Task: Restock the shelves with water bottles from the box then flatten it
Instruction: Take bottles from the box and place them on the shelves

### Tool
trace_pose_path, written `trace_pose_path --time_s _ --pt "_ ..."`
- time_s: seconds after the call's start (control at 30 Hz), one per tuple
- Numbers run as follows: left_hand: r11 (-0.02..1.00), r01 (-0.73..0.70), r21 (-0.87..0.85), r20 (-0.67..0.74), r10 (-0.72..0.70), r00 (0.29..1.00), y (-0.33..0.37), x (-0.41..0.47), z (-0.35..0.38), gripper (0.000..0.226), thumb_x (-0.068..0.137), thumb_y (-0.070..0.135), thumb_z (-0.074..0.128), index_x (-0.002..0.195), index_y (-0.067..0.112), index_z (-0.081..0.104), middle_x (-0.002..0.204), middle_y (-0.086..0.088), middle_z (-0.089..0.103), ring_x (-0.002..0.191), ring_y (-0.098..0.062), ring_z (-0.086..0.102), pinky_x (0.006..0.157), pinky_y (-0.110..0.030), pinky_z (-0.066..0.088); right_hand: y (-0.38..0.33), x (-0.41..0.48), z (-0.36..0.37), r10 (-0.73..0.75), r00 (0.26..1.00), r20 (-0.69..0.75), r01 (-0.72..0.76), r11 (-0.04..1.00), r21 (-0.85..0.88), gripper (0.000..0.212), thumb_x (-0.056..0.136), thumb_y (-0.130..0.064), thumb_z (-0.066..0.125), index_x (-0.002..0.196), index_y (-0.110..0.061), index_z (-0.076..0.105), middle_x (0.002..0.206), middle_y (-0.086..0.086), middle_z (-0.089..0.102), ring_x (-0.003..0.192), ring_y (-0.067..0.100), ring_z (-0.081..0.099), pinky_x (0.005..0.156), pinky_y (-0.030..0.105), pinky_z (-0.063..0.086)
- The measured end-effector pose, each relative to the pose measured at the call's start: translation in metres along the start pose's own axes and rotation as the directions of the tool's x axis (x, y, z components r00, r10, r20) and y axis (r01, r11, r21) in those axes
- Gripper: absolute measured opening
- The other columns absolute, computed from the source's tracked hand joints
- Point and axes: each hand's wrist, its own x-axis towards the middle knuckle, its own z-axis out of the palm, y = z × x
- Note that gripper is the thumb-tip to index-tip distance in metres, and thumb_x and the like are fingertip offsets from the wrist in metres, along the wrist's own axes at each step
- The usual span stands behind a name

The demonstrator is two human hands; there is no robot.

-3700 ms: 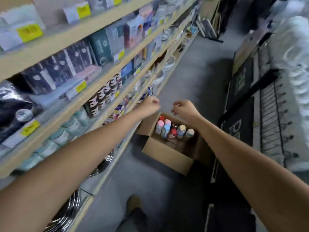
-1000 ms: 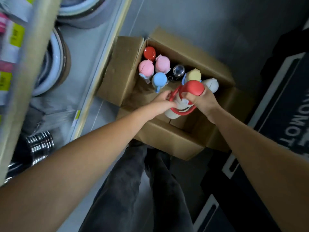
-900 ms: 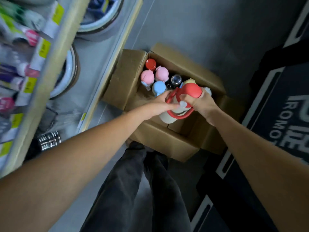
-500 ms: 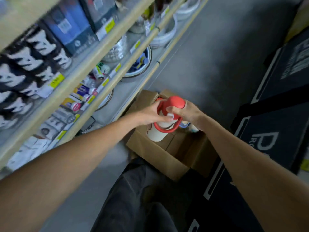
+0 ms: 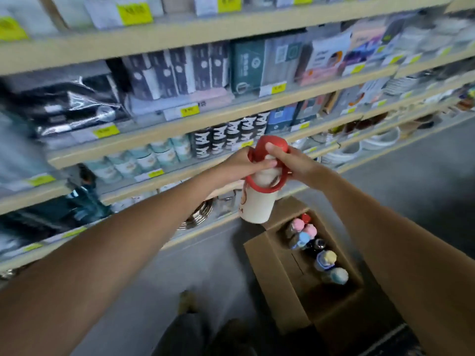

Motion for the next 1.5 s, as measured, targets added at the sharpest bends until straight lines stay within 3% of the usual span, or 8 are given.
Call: trace_pose_path --time_s 0.2,0.43,0.57,0.63,0.83,1.0,1.2,1.5 --pt "0.993 0.010 -0.115 -0.295 -0.044 0.954 0.000 -0.108 -0.117 0.027 0.087 0.051 0.057 0.103 0.030 0.060 0.103 0.004 0.068 0.093 -0.011 0.065 0.084 -0.031 0.054 -0.117 -0.005 0.124 -0.120 0.972 0.203 0.134 0.989 -0.059 0.077 0.073 -0.078 0.047 0.127 -0.025 0.058 0.123 0.001 0.065 0.113 0.020 0.061 0.101 0.045 0.047" --pt "0.996 -0.048 -0.079 -0.517 0.001 0.856 -0.012 -0.280 -0.252 0.036 0.084 0.058 0.057 0.112 0.034 0.055 0.113 0.003 0.067 0.103 -0.016 0.065 0.089 -0.042 0.054 -0.232 -0.045 0.298 -0.281 0.893 0.352 0.332 0.938 -0.095 0.047 0.085 -0.069 0.045 0.112 -0.034 0.062 0.112 -0.007 0.068 0.105 0.016 0.064 0.097 0.045 0.049" --pt "0.998 -0.053 -0.034 -0.630 0.020 0.776 -0.029 -0.389 -0.313 0.033 0.092 0.050 0.050 0.115 0.027 0.054 0.103 0.008 0.067 0.090 -0.009 0.065 0.071 -0.024 0.056 -0.283 -0.087 0.409 -0.353 0.822 0.447 0.418 0.907 -0.054 0.054 0.079 -0.073 0.049 0.110 -0.031 0.063 0.108 -0.007 0.070 0.102 0.016 0.066 0.099 0.046 0.048" --pt "0.997 -0.068 -0.037 -0.714 0.021 0.700 -0.037 -0.443 -0.345 0.027 0.093 0.046 0.050 0.110 0.026 0.054 0.098 0.007 0.067 0.076 -0.002 0.063 0.056 -0.014 0.051 -0.310 -0.112 0.461 -0.402 0.768 0.498 0.483 0.875 -0.039 0.045 0.088 -0.066 0.041 0.109 -0.032 0.061 0.108 -0.009 0.069 0.103 0.015 0.064 0.098 0.042 0.047" --pt "0.976 -0.192 -0.099 -0.892 -0.002 0.452 -0.051 -0.584 -0.433 0.036 0.090 0.053 0.050 0.110 0.023 0.056 0.105 0.002 0.066 0.089 -0.013 0.064 0.074 -0.027 0.054 -0.386 -0.178 0.604 -0.526 0.622 0.580 0.611 0.789 0.060 0.040 0.093 -0.049 0.048 0.121 -0.022 0.058 0.116 0.001 0.066 0.103 0.020 0.062 0.082 0.034 0.051" --pt "0.940 -0.314 -0.132 -0.959 -0.040 0.281 -0.053 -0.672 -0.491 0.061 0.077 0.064 0.060 0.114 0.015 0.062 0.110 -0.007 0.069 0.090 -0.020 0.067 0.079 -0.035 0.056 -0.434 -0.216 0.694 -0.550 0.444 0.707 0.748 0.662 0.046 0.047 0.086 -0.042 0.065 0.129 -0.032 0.048 0.120 -0.003 0.066 0.107 0.017 0.064 0.088 0.038 0.051" --pt "0.890 -0.435 -0.137 -0.989 -0.095 0.116 -0.053 -0.738 -0.557 0.065 0.082 0.062 0.055 0.120 0.009 0.057 0.113 -0.009 0.066 0.089 -0.021 0.065 0.066 -0.028 0.053 -0.485 -0.252 0.768 -0.632 0.237 0.738 0.904 0.421 0.069 0.072 0.082 -0.007 0.071 0.138 -0.024 0.029 0.115 -0.003 0.059 0.094 0.006 0.059 0.064 0.007 0.050" --pt "0.770 -0.637 -0.031 -0.999 -0.019 0.025 -0.058 -0.822 -0.672 0.100 0.044 0.083 0.063 0.121 0.020 0.057 0.115 -0.002 0.067 0.102 -0.019 0.066 0.088 -0.041 0.054 -0.580 -0.270 0.888 -0.798 0.217 0.562 0.968 0.248 -0.022 0.044 0.074 -0.037 0.077 0.106 -0.022 0.051 0.091 -0.007 0.062 0.077 0.006 0.059 0.063 0.020 0.046"
